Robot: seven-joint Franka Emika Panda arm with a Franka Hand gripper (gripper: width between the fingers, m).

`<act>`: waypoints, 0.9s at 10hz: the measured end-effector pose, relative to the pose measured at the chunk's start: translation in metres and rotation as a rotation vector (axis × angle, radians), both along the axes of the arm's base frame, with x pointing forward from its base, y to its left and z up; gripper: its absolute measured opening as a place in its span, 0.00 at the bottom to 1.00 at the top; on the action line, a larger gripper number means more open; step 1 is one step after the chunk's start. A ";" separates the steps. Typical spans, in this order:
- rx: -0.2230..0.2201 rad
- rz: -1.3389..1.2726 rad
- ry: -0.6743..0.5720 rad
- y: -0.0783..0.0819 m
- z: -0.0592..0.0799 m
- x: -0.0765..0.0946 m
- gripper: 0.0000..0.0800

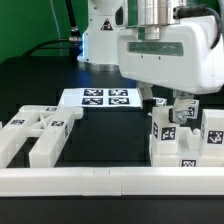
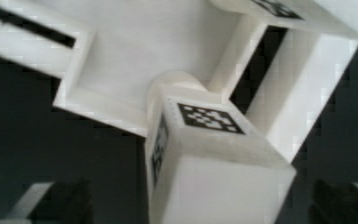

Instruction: Assemble chair

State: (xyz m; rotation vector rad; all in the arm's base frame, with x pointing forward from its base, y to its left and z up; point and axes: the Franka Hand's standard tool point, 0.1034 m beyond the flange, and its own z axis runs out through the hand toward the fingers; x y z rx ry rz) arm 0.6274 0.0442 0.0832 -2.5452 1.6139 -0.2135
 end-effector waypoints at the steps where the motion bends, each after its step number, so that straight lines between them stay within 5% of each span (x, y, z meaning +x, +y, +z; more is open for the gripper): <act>1: -0.011 0.062 -0.001 0.001 0.000 0.000 0.80; 9: -0.163 0.803 -0.011 -0.002 -0.001 0.002 0.81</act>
Offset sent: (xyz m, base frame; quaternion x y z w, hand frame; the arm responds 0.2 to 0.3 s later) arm 0.0101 0.0060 -0.0013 -0.0151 -0.0141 -0.2338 0.9721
